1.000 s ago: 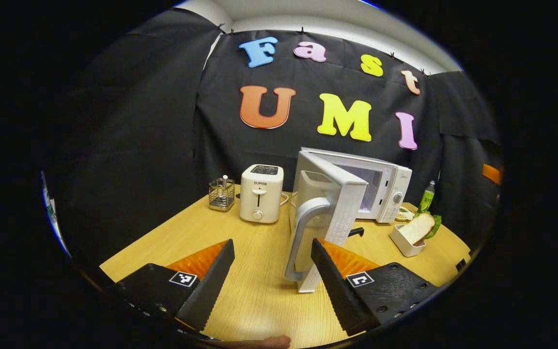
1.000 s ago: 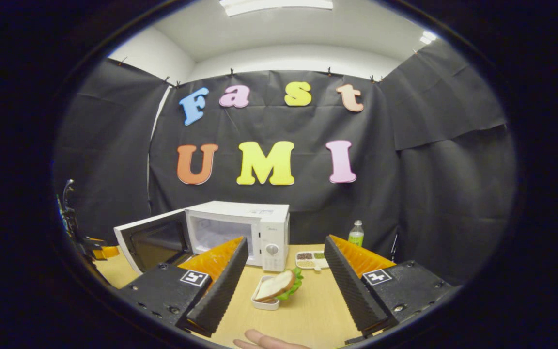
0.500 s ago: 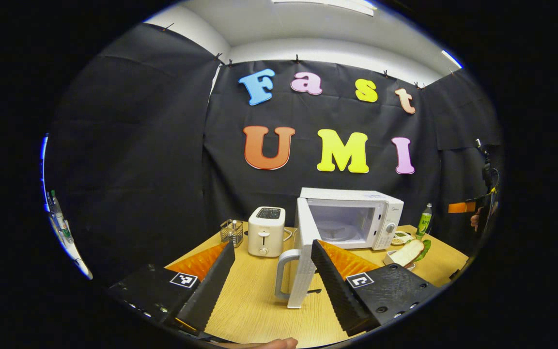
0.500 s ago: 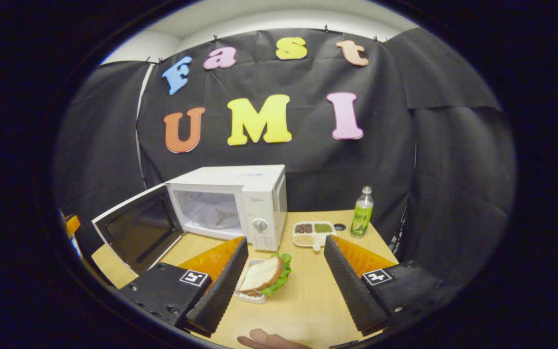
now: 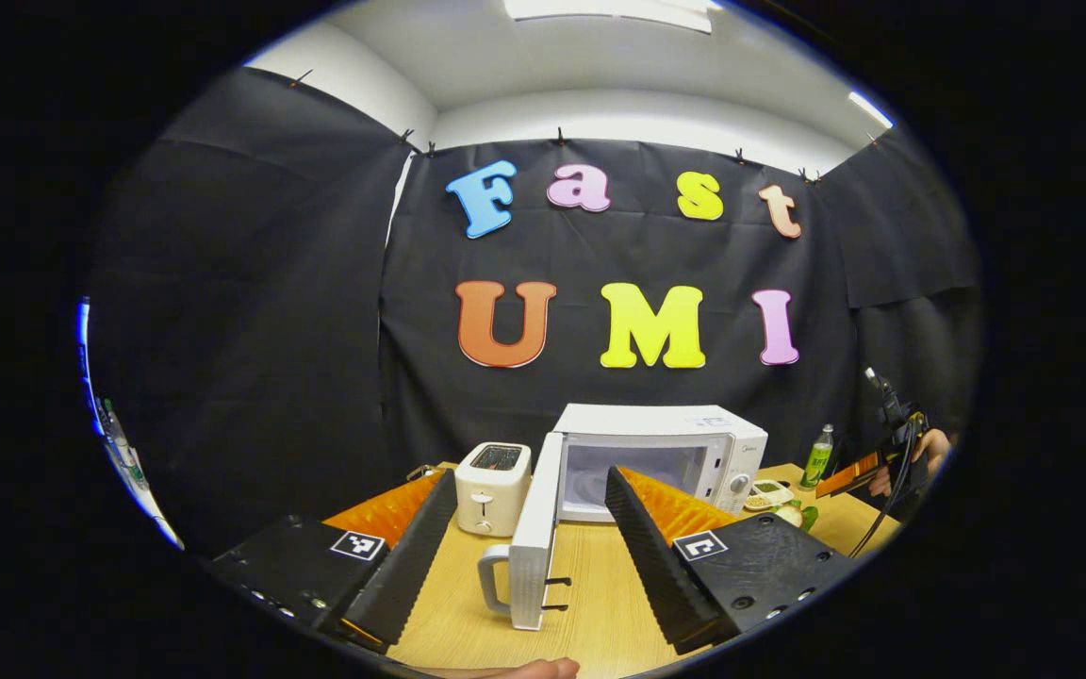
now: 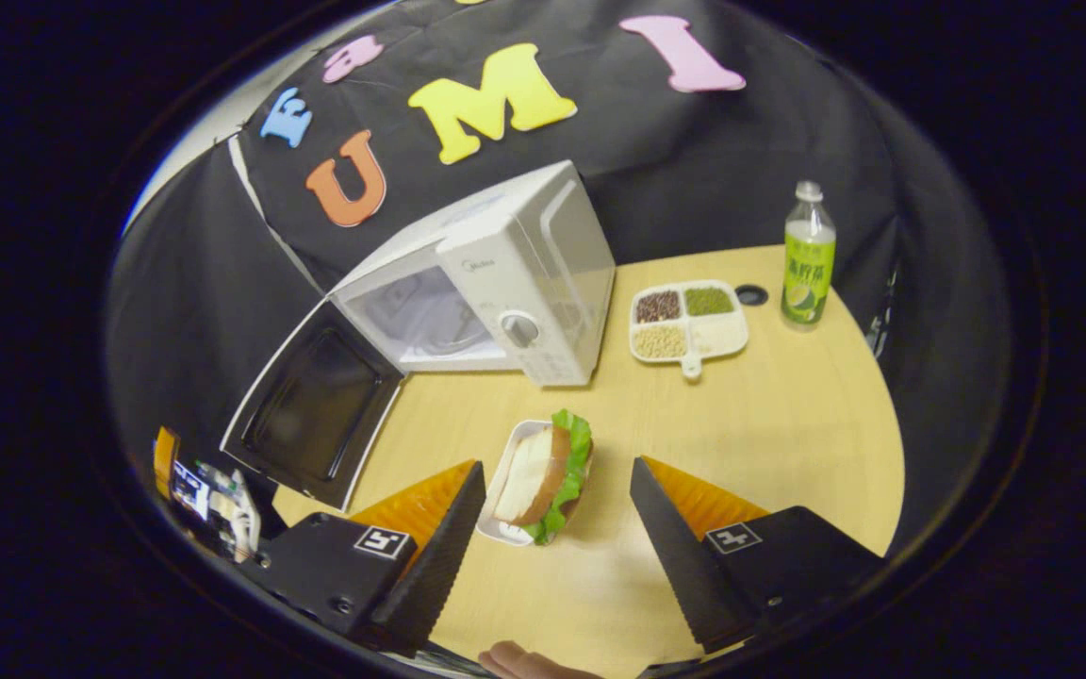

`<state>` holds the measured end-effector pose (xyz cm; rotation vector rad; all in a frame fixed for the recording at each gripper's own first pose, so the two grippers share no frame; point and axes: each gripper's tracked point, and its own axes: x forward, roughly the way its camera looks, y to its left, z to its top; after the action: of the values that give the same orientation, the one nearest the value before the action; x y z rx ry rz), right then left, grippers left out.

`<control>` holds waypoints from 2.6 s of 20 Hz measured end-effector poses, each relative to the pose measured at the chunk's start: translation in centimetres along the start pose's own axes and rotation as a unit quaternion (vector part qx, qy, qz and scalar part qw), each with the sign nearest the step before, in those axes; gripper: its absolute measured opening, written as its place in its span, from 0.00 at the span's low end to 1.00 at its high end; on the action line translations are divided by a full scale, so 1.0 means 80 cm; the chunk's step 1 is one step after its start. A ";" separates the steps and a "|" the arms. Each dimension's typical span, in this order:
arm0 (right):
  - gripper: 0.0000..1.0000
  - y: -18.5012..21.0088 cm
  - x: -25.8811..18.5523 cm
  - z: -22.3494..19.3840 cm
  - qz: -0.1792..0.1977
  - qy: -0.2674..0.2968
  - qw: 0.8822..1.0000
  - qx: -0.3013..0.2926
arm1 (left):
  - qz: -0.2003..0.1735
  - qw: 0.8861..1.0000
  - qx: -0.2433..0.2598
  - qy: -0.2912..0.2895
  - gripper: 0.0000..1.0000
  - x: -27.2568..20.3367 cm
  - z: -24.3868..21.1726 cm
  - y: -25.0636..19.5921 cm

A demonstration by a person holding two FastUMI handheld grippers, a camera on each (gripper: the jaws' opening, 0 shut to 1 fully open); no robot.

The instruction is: Open the microwave oven with the left hand, put the food in, and close the microwave oven.

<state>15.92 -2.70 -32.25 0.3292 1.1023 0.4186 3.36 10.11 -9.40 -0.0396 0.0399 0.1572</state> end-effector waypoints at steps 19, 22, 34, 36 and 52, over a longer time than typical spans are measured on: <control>0.27 0.027 0.030 -0.040 0.071 0.135 0.976 0.158 | -0.039 0.999 -0.009 0.013 0.95 -0.013 -0.001 -0.033; 0.36 0.055 0.001 -0.037 0.055 0.102 0.985 0.127 | -0.040 0.999 -0.014 0.011 0.95 -0.027 -0.004 -0.014; 0.36 0.215 -0.058 -0.081 -0.015 -0.007 0.997 -0.076 | -0.068 0.997 -0.034 -0.001 0.95 -0.054 -0.009 0.026; 0.27 0.247 -0.052 -0.089 -0.019 -0.023 0.992 -0.119 | -0.064 0.998 -0.029 -0.003 0.95 -0.056 -0.011 0.033; 0.36 0.340 0.069 -0.048 -0.078 -0.180 0.935 -0.295 | -0.034 0.998 -0.021 0.038 0.95 -0.042 -0.067 0.053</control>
<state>10.18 23.90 -25.77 -0.2093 0.5984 0.5027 -0.84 13.52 -14.78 -0.0895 0.1104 0.0883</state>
